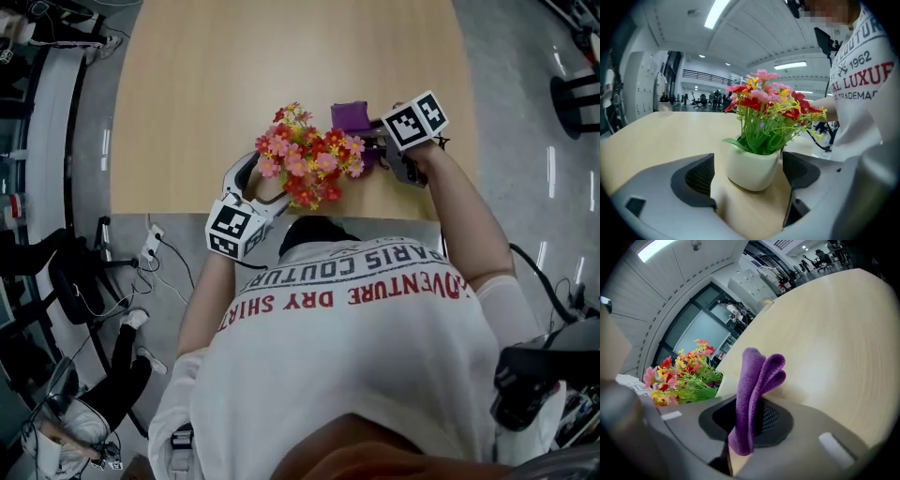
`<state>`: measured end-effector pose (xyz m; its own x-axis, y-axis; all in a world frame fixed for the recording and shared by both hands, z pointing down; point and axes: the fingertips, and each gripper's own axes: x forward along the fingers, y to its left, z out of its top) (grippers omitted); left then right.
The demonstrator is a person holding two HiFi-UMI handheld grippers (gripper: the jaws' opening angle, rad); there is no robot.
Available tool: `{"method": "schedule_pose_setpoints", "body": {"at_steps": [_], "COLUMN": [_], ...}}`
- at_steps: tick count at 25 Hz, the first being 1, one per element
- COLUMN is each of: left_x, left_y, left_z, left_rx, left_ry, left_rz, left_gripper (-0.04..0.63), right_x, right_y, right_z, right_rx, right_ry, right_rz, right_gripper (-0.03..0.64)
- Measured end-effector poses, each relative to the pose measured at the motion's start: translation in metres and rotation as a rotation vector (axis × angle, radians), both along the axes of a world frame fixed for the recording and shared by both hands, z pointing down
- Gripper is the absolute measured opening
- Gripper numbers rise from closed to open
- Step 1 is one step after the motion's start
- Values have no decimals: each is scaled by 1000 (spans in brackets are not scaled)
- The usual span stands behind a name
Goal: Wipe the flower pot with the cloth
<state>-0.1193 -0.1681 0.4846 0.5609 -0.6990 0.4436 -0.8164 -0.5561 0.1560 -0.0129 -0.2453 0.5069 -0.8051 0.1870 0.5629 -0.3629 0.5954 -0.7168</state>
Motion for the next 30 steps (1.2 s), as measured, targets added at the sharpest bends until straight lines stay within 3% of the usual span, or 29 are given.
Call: {"method": "schedule_pose_setpoints", "body": {"at_steps": [7, 14, 18, 25, 30], "left_x": [20, 22, 16, 5, 3], "left_y": [-7, -8, -3, -5, -13], "left_z": [13, 1, 4, 11, 6], "left_rx": [5, 28, 2, -38, -42], "left_ry": [-7, -28, -44, -87, -82], "left_rz": [-182, -187, -79, 268, 349], "left_gripper": [440, 420, 416, 416, 416], "right_x": [2, 6, 6, 5, -10], "right_y": [2, 8, 12, 14, 17], "right_z": [0, -10, -12, -13, -38], "right_rx": [3, -1, 4, -2, -18], "right_ry": [-30, -31, -43, -56, -121], "right_rz": [43, 64, 67, 16, -50], "right_gripper": [57, 57, 57, 57, 57]}}
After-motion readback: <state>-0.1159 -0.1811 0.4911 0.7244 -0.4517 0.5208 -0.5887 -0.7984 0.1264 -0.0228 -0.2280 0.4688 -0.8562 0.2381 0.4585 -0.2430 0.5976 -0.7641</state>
